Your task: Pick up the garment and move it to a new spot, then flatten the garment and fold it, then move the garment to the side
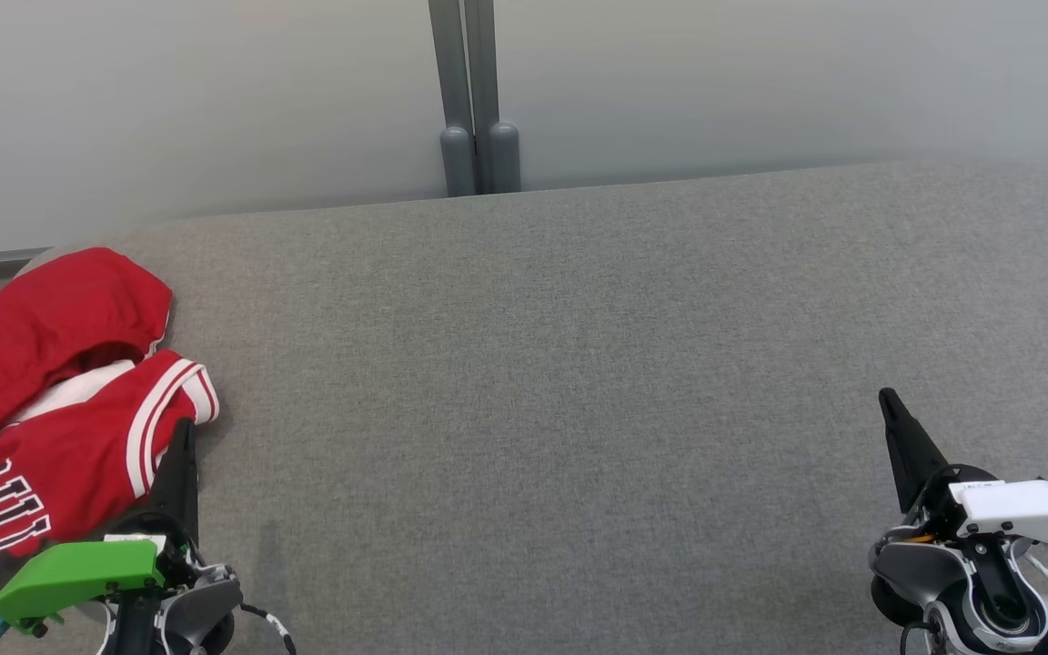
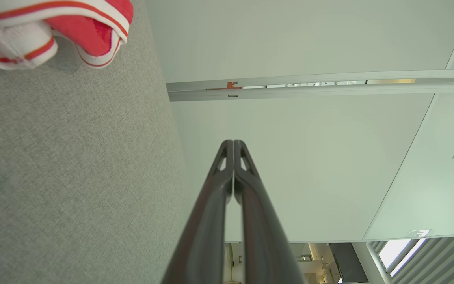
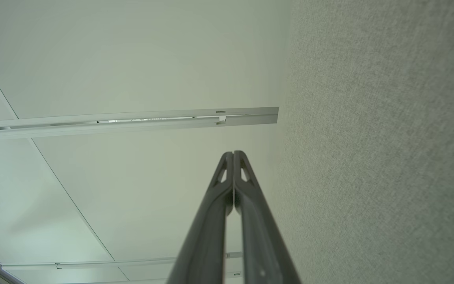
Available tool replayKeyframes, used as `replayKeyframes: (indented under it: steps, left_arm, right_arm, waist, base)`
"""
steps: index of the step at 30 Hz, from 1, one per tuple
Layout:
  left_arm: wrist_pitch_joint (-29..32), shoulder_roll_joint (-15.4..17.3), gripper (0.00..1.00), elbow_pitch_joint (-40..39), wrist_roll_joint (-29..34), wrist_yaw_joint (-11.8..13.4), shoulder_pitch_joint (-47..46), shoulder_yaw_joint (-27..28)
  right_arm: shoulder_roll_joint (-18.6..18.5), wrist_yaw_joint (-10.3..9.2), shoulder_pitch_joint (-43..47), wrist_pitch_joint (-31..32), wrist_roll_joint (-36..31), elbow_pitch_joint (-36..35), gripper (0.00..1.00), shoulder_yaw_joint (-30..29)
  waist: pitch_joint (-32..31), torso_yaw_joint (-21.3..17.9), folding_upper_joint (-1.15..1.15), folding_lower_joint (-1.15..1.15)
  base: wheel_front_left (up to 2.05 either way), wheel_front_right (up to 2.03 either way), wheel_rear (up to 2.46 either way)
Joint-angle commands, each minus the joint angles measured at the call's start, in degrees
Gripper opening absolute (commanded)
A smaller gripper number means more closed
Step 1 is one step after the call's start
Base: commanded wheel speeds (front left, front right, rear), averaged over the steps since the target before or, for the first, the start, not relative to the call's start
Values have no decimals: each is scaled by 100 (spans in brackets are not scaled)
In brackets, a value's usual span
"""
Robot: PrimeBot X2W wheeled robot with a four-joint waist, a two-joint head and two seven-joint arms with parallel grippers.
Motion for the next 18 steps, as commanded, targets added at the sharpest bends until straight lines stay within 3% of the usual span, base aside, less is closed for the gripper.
replayKeyframes:
  steps: [1,18]
  left_arm:
    - [13,10,0,-8,5,-27,-71,12]
    - [13,10,0,-8,5,-27,-71,12]
  right_arm:
    - [-12,6,54,10,42,-31,0,-3]
    - [-12,6,54,10,42,-31,0,-3]
  waist:
    - [0,0,0,0]
    - [0,0,0,0]
  base:
    - [0,0,0]
    - [0,0,0]
